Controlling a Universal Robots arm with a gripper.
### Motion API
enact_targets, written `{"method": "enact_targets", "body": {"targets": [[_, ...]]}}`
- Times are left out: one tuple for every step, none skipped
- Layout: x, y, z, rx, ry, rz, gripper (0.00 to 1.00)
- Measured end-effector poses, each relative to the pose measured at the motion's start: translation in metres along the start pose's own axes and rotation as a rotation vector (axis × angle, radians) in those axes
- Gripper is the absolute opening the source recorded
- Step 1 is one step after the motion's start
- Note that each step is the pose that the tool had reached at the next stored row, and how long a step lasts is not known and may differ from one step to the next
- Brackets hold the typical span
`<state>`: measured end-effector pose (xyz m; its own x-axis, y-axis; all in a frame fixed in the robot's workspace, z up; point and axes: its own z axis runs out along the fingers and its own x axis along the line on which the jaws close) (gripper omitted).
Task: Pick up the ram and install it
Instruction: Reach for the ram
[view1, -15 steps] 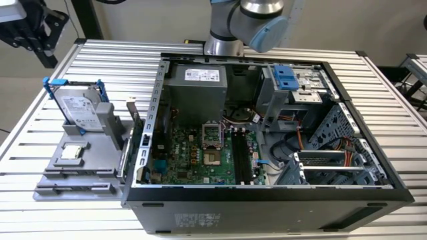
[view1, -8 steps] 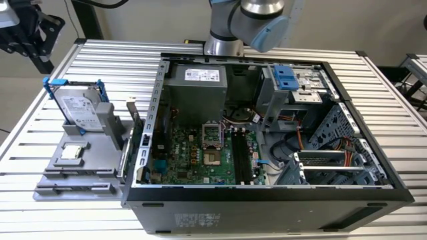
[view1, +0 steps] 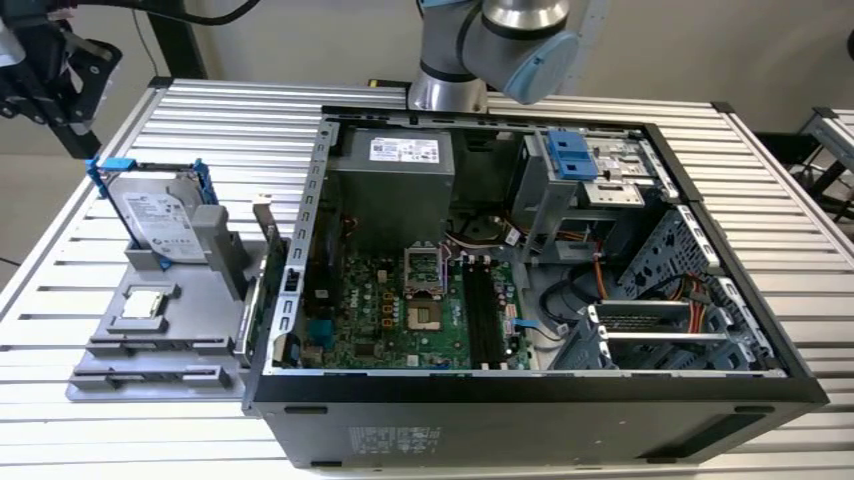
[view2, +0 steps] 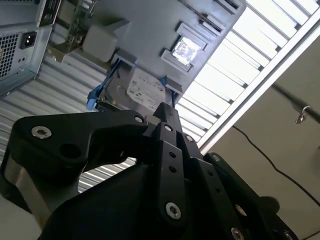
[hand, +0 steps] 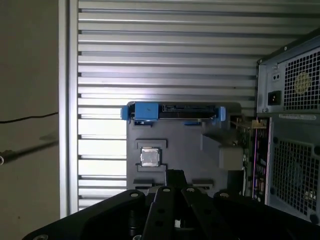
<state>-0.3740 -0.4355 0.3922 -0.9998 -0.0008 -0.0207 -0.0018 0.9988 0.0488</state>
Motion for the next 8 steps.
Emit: {"method": "enact_targets", "body": {"targets": [[0.0000,-0.0017,0.0000,-0.0001,0.0000,0.000,0.00],[0.0001,-0.0033,-0.0001,0.0000,0.0000,0.000,0.00],[0.0002,-0.0047,-0.0002,0.0000,0.0001,0.000,0.00],[0.0003,-0.0062,-0.0002,0.0000,0.0001,0.000,0.00],[0.0005,-0.0075,-0.0002,0.0000,0.0000,0.000,0.00],[0.0007,-0.0089,-0.0003,0.0000,0.0001,0.000,0.00],[0.0009,-0.0104,-0.0003,0.0000,0.0000,0.000,0.00],[0.0010,-0.0119,-0.0003,0.0000,0.0000,0.000,0.00]]}}
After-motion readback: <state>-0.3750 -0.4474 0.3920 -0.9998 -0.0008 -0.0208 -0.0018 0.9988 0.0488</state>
